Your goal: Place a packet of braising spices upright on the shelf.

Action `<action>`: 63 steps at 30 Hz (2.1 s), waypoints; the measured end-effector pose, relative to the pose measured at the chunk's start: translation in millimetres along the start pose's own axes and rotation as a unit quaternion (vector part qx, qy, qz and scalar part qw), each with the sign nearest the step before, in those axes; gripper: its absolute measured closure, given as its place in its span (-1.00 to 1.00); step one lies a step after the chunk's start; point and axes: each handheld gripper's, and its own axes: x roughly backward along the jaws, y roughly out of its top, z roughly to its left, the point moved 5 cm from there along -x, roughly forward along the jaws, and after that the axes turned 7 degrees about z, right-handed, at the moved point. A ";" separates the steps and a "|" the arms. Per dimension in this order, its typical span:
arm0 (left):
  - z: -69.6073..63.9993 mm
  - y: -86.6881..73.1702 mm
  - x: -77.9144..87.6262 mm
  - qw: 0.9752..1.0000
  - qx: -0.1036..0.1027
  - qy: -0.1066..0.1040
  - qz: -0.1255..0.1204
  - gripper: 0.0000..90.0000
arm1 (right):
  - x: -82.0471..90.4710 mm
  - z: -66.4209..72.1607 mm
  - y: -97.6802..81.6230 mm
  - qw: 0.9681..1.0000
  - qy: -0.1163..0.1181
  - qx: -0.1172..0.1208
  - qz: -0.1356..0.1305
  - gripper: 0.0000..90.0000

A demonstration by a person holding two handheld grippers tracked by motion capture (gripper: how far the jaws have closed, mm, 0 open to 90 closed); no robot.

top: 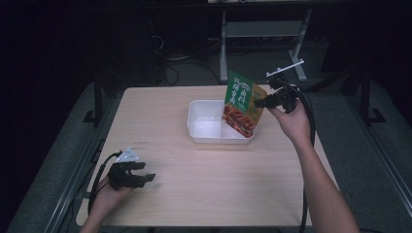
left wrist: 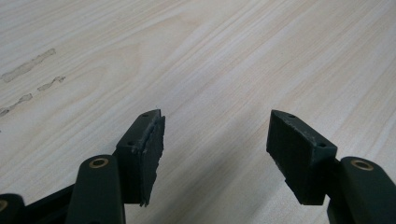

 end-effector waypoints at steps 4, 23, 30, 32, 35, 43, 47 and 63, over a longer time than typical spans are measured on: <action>0.2 0.1 -0.2 1.000 -0.002 0.000 0.000 -0.20 | 1.7 -2.3 -6.2 1.000 0.006 -0.003 0.001 0.17; -1.5 0.3 -2.1 1.000 0.001 0.000 0.002 -0.22 | 10.1 -9.3 -39.0 1.000 0.028 -0.013 0.006 0.02; -1.8 0.1 -2.4 1.000 0.002 -0.001 0.003 -0.22 | 10.3 -8.0 -55.1 0.999 0.042 -0.012 0.006 0.01; -2.2 0.4 -2.6 1.000 0.003 -0.002 0.002 -0.22 | 9.7 -8.6 -60.4 0.999 0.045 -0.012 0.005 0.00; -2.4 0.6 -2.9 1.000 0.004 -0.002 0.001 -0.22 | 8.7 -8.9 -67.7 0.999 0.051 -0.017 0.005 -0.01; -1.7 0.5 -2.5 1.000 0.003 -0.001 0.000 -0.22 | 8.1 -8.0 -84.1 0.998 0.062 -0.018 0.002 -0.02; -1.6 0.3 -2.8 1.000 0.003 -0.001 0.001 -0.22 | 7.6 -5.8 -91.7 0.998 0.064 -0.016 0.002 -0.05; -2.9 0.6 -3.5 1.000 0.002 -0.002 0.002 -0.23 | -2.3 -0.9 -129.3 0.996 0.084 -0.023 0.010 -0.08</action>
